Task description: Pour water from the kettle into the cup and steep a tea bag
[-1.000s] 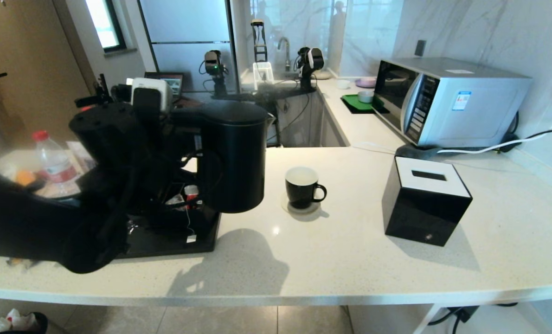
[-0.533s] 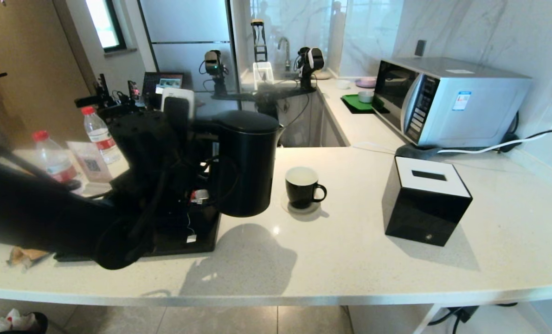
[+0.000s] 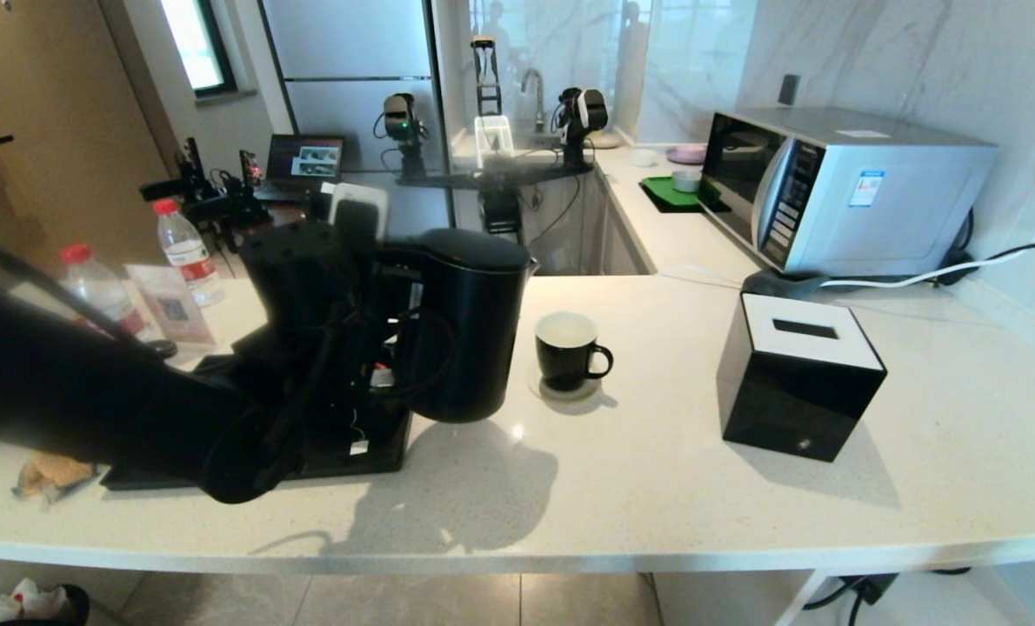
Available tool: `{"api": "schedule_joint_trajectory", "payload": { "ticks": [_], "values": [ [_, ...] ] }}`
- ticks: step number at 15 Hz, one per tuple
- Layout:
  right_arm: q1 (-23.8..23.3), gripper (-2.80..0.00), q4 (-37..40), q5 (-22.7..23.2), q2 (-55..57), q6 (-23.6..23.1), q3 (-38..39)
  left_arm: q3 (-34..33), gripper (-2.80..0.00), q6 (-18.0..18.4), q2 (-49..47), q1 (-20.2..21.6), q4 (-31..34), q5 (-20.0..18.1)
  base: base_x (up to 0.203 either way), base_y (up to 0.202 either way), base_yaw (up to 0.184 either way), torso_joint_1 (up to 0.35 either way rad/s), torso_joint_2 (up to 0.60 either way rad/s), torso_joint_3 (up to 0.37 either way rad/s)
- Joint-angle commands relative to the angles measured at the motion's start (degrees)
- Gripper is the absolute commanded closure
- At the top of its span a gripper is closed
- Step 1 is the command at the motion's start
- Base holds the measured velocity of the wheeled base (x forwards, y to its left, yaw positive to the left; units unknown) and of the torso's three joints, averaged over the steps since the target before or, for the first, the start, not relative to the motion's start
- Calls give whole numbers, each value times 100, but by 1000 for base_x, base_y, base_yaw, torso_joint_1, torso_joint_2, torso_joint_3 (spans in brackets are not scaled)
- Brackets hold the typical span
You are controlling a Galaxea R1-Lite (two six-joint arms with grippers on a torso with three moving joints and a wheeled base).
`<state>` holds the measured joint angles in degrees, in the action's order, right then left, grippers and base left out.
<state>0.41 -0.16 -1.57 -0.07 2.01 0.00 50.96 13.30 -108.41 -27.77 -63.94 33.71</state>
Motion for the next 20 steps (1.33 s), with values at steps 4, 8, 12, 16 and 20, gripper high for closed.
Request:
{"api": "schedule_joint_trajectory", "payload": {
  "ticks": [4,8,12,16,20],
  "values": [
    [2,0,-2,-1,7,1,0,-7,0,6,-49,17,-1,22,0,0,0,0,0,0],
    [2,0,-2,-1,7,1,0,-7,0,15,-49,26,-26,31,0,0,0,0,0,0],
    [2,0,-2,-1,7,1,0,-6,0,15,-14,17,129,22,0,0,0,0,0,0],
    [2,0,-2,-1,7,1,0,132,0,120,-42,26,195,22,0,0,0,0,0,0],
    [2,0,-2,-1,7,1,0,262,0,129,-49,14,516,13,0,0,0,0,0,0]
  ]
}}
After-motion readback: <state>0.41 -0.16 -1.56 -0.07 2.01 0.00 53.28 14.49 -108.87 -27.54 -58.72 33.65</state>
